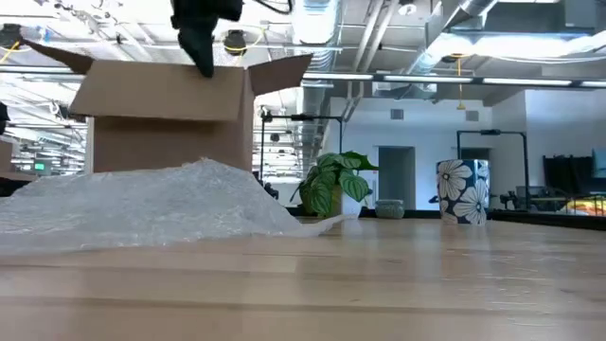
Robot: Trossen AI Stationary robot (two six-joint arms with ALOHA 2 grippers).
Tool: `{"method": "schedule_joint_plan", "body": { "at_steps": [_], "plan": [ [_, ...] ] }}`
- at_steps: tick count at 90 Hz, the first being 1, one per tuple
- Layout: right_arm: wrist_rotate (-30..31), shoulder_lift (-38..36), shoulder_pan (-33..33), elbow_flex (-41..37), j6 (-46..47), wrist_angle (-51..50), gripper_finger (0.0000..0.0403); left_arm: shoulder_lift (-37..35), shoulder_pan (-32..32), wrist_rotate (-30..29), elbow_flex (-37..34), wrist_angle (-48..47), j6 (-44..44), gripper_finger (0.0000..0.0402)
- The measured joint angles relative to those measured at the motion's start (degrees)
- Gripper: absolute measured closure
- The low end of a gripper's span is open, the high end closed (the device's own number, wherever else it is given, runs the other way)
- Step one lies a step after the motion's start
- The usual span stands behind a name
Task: Wrap mug
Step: Put the wrapped green mug into the box
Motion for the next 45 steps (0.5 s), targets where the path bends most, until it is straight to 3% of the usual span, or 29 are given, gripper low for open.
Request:
{"method": "schedule_joint_plan", "body": {
  "at_steps": [28,45],
  "plan": [
    [0.3,0.0,0.0,0.0,1.5,0.3,0.0379,-0.6,-4.0,1.1,9.5,-3.3,-3.7,0.0264],
    [0.3,0.0,0.0,0.0,1.5,0.3,0.0379,-0.6,-3.4,-5.8,16.4,-5.5,1.1,0.026]
  ]
}}
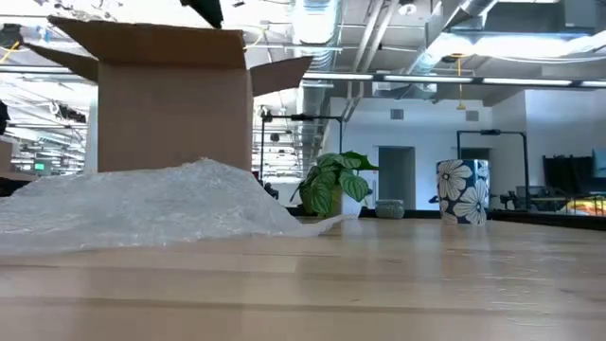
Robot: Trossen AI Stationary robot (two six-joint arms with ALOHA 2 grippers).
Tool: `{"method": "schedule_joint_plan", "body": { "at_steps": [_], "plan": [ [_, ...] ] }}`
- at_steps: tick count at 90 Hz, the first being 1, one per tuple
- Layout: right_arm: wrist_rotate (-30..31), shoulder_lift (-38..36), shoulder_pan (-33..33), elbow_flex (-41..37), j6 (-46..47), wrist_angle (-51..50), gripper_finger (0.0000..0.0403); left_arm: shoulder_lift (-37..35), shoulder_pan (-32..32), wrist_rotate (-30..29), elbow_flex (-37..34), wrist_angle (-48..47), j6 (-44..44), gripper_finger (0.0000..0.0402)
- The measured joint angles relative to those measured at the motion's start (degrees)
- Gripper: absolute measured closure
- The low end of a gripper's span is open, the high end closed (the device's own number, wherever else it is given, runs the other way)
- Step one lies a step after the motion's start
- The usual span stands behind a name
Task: Wrap mug
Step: Put the wrapped green mug into the box
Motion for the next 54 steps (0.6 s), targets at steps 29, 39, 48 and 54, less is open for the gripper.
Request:
{"method": "schedule_joint_plan", "body": {
  "at_steps": [29,39,48,54],
  "plan": [
    [0.0,0.0,0.0,0.0,-0.3,-0.2,0.0378,0.4,13.3,6.1,-5.0,-4.2,8.4,0.0178],
    [0.0,0.0,0.0,0.0,-0.3,-0.6,0.0378,0.4,16.6,11.5,-8.0,-2.9,10.5,0.0149],
    [0.0,0.0,0.0,0.0,-0.5,-1.2,0.0378,0.4,18.1,12.0,-10.6,-2.6,11.4,0.0137],
    [0.0,0.0,0.0,0.0,-0.5,-1.8,0.0378,0.3,18.3,11.8,-12.6,-1.3,12.0,0.0137]
  ]
}}
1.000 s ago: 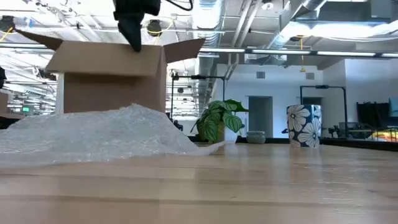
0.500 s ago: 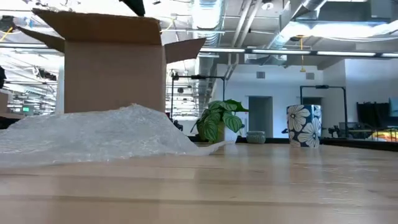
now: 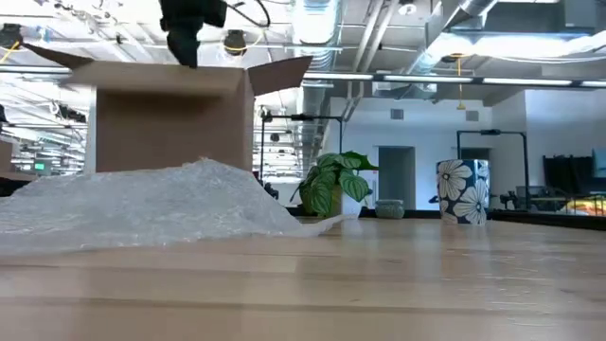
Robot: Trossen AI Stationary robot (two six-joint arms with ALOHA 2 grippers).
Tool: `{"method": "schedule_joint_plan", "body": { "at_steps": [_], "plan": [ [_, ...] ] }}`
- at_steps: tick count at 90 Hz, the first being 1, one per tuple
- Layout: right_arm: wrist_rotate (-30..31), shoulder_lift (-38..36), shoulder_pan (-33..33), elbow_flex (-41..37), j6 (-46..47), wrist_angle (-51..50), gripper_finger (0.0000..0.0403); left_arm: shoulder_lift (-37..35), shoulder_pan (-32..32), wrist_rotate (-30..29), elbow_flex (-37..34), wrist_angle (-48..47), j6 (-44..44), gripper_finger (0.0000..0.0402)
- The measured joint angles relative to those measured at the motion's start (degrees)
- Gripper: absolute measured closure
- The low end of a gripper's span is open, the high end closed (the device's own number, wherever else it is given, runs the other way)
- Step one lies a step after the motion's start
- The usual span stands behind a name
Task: Wrap mug
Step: Put the wrapped green mug into the box
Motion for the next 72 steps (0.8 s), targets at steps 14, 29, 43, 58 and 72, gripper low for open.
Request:
{"method": "schedule_joint_plan", "body": {
  "at_steps": [14,29,43,58,72],
  "plan": [
    [0.0,0.0,0.4,0.0,-0.7,-1.1,0.0378,0.1,-0.3,-0.9,-3.6,2.6,0.4,0.0166],
    [0.0,0.0,0.7,0.0,-0.8,-1.6,0.0378,0.1,-2.9,-1.3,-5.1,4.0,-1.3,0.0259],
    [0.1,0.1,1.2,2.0,0.1,0.0,0.0379,0.1,-8.8,0.6,-3.9,4.1,-4.9,0.0377],
    [0.5,0.2,0.6,5.5,8.9,10.1,0.0381,0.2,-17.9,0.9,-3.6,6.8,-10.8,0.0388],
    [1.6,2.8,0.2,8.4,14.6,17.5,0.0381,1.8,-26.6,1.3,-3.4,11.1,-15.3,0.0396]
  ]
}}
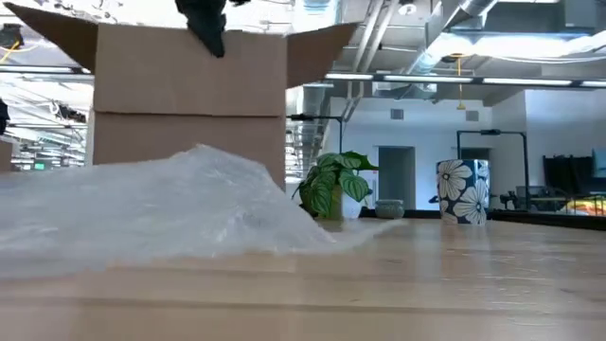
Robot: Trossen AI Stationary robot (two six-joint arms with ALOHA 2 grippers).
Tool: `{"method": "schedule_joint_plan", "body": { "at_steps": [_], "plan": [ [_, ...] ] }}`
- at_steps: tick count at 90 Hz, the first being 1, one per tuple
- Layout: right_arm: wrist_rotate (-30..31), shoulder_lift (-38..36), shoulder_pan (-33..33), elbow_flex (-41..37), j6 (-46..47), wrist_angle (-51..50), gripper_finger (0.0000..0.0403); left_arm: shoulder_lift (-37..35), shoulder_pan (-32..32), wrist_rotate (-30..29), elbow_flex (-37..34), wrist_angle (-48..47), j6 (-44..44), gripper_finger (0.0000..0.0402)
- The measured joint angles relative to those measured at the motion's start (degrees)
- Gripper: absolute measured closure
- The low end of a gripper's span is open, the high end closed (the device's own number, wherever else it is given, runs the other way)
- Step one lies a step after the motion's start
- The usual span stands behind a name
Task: Wrap mug
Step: Put the wrapped green mug into the box
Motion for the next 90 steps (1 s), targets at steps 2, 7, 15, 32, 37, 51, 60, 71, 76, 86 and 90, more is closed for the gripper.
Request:
{"method": "schedule_joint_plan", "body": {
  "at_steps": [2,7,15,32,37,51,60,71,76,86,90],
  "plan": [
    [0.1,0.6,0.0,0.4,0.6,0.9,0.0381,0.2,-1.2,0.0,0.0,1.1,-0.6,0.0396],
    [1.0,2.3,0.0,1.8,1.0,1.8,0.0381,0.7,-3.7,0.0,0.0,3.5,-1.8,0.0397],
    [3.1,4.7,0.1,2.3,1.5,4.7,0.0381,2.0,-7.5,-0.3,0.1,6.5,-3.1,0.0397],
    [6.4,10.0,-1.3,2.5,4.1,9.7,0.0381,4.6,-13.7,-1.3,0.2,10.5,-6.2,0.0392],
    [7.3,11.4,-2.0,2.5,4.1,9.6,0.0381,5.0,-15.0,-1.5,0.3,11.3,-7.0,0.039],
    [9.5,16.1,-3.4,2.5,4.2,9.1,0.0381,5.3,-18.0,-1.3,0.1,13.5,-9.3,0.0371],
    [9.5,19.1,-3.9,2.5,4.2,9.4,0.0381,4.9,-18.7,1.8,0.3,14.8,-11.6,0.0341],
    [9.5,22.5,-4.1,2.5,3.1,8.4,0.0381,4.7,-18.8,5.6,2.1,14.7,-13.3,0.0296],
    [9.6,23.7,-4.1,2.5,2.7,7.6,0.0381,4.8,-18.8,6.0,3.6,14.0,-13.7,0.0279],
    [9.6,26.0,-4.0,2.5,1.4,5.1,0.0381,4.7,-18.7,6.0,7.5,13.2,-13.7,0.0257],
    [9.6,26.6,-3.8,2.5,0.5,3.4,0.0381,4.7,-18.7,6.0,9.4,12.7,-13.7,0.0252]
  ]
}}
